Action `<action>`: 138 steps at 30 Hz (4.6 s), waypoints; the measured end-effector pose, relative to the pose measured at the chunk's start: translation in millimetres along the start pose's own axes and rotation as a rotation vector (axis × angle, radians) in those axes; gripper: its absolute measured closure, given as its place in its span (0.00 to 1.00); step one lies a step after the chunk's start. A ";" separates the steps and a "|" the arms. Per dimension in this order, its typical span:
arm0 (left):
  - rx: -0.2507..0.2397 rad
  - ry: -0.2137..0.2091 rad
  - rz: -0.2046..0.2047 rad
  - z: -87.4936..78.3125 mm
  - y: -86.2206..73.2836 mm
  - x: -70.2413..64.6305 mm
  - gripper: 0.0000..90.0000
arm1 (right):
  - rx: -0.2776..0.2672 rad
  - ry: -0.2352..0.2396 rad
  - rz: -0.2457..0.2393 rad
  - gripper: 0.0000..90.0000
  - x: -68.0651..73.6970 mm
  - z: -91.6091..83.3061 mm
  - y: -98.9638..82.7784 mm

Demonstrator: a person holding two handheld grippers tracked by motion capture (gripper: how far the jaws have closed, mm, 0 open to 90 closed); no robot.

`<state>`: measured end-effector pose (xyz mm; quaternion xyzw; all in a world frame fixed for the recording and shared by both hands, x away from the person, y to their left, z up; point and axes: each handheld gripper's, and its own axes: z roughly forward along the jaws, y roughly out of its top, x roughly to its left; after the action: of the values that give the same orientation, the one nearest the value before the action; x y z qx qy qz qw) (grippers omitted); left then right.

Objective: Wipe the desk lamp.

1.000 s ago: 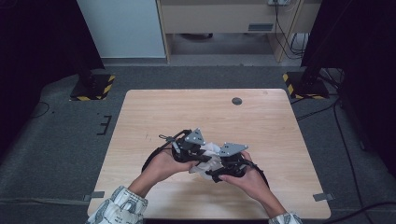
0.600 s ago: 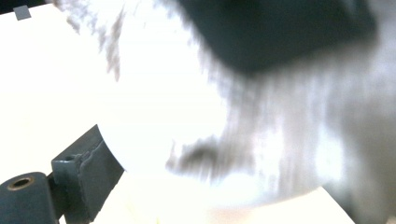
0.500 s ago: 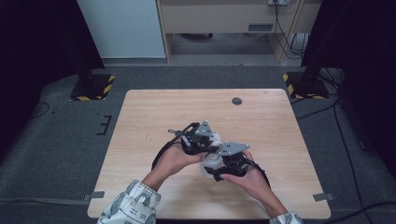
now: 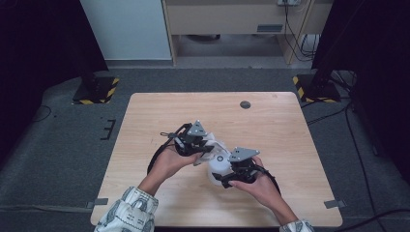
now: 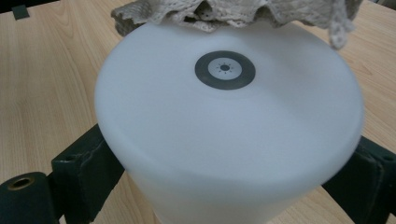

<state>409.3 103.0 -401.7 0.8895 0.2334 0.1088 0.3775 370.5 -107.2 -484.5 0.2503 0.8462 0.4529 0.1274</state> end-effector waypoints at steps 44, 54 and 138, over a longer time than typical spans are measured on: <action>0.111 -0.082 -0.034 63.9 -65.8 11.2 0.84 | -0.014 0.007 -0.014 0.10 -2.9 -2.3 -5.2; 0.122 -0.083 -0.039 68.3 -71.1 9.8 0.84 | -0.012 0.002 -0.016 0.10 -2.3 -2.0 -5.2; 0.132 -0.111 0.036 54.2 -44.4 18.3 0.84 | -0.015 -0.001 -0.019 0.10 -6.0 -1.4 -6.4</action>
<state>430.5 105.5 -470.9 0.9212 0.2025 0.0505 0.3285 373.0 -114.4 -489.1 0.2414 0.8450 0.4579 0.1342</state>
